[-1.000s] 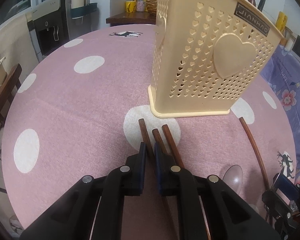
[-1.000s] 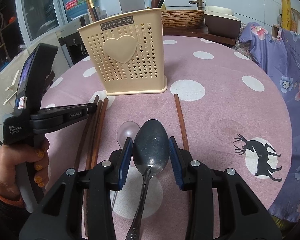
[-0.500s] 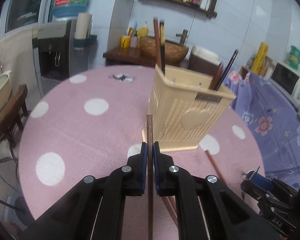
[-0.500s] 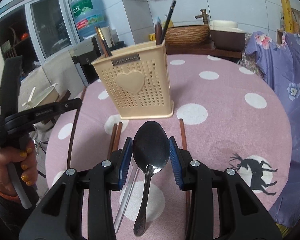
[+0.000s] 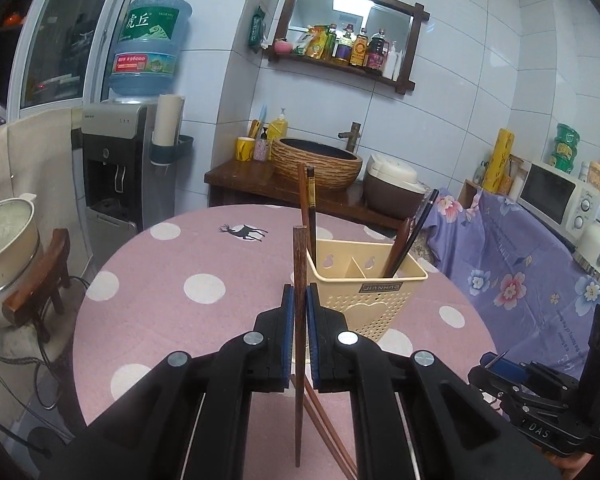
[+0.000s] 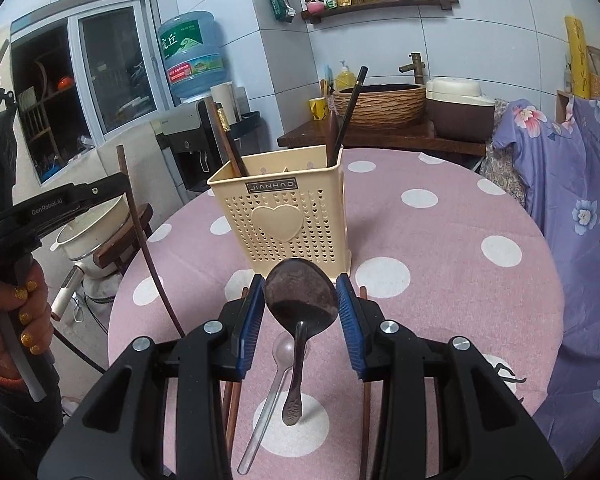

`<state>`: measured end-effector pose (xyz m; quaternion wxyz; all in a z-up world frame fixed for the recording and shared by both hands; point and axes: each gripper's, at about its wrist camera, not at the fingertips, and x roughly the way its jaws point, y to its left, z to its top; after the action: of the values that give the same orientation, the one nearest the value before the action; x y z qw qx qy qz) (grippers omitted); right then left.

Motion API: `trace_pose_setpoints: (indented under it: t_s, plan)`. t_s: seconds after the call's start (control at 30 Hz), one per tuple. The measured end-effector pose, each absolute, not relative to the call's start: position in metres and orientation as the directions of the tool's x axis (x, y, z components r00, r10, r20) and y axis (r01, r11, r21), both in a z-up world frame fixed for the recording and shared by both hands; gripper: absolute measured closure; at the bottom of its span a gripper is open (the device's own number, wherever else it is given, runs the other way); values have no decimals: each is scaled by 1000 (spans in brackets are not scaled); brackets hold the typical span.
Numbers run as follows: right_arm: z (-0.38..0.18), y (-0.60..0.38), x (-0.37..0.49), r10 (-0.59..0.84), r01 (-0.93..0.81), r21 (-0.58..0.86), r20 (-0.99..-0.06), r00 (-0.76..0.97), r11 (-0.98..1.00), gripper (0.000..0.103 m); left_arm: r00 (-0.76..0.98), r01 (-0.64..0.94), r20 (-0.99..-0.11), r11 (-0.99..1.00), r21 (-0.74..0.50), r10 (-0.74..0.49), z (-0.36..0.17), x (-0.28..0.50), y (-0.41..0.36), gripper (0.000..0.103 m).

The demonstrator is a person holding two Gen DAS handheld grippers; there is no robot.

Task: Organize utensils
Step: 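Carry the chopstick and metal spoon over the holder and lower them in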

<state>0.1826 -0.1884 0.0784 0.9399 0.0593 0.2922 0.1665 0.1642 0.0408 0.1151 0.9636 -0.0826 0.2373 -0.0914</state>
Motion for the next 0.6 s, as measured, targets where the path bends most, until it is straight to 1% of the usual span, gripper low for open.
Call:
trace_pose_setpoints:
  t_s: [0.17,0.6]
  plan:
    - [79,-189,183,347,-277,209,-530,774,938,66,872,139,-439,969,-205,-218,116,165,40,96]
    - [89,-189,187,384,-303,237,-515,767,923,66,888,167,-394,964,-205,-238,136,158,47,96]
